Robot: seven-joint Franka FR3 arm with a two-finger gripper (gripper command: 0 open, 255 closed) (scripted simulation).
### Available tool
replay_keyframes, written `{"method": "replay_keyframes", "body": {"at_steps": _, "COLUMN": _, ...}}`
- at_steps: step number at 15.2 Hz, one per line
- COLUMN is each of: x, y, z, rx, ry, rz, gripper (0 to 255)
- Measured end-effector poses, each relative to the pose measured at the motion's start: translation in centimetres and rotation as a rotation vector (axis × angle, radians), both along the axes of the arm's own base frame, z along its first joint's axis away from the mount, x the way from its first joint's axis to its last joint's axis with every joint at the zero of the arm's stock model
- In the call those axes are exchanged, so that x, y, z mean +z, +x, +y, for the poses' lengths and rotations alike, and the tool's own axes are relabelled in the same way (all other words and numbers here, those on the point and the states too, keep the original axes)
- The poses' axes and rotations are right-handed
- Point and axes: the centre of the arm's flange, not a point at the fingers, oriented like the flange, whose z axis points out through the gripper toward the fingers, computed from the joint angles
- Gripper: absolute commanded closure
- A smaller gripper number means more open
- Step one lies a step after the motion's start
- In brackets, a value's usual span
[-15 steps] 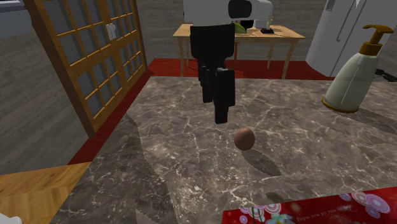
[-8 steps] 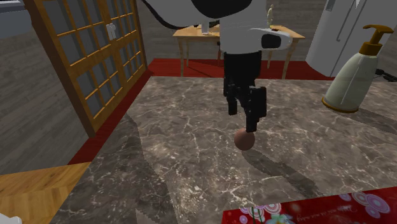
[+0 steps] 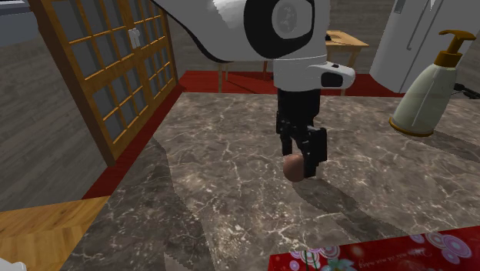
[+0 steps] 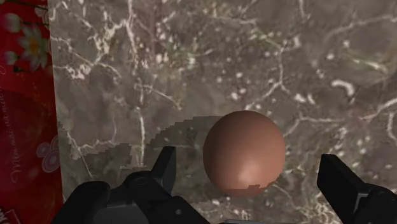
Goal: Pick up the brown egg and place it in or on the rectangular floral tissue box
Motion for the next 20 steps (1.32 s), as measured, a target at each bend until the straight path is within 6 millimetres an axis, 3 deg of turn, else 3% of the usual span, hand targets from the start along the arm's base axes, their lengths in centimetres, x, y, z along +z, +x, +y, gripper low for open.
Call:
{"method": "replay_keyframes", "body": {"at_steps": 7, "x": -0.59, "y": -0.05, "z": -0.22, "rx": 0.000, "ry": 0.000, "rz": 0.000, "gripper": 0}}
{"method": "replay_keyframes", "body": {"at_steps": 8, "x": -0.59, "y": -0.05, "z": -0.22, "rx": 0.000, "ry": 0.000, "rz": 0.000, "gripper": 255}}
{"method": "replay_keyframes", "body": {"at_steps": 20, "x": 0.06, "y": -0.02, "z": -0.23, "rx": 0.000, "ry": 0.000, "rz": 0.000, "gripper": 255}}
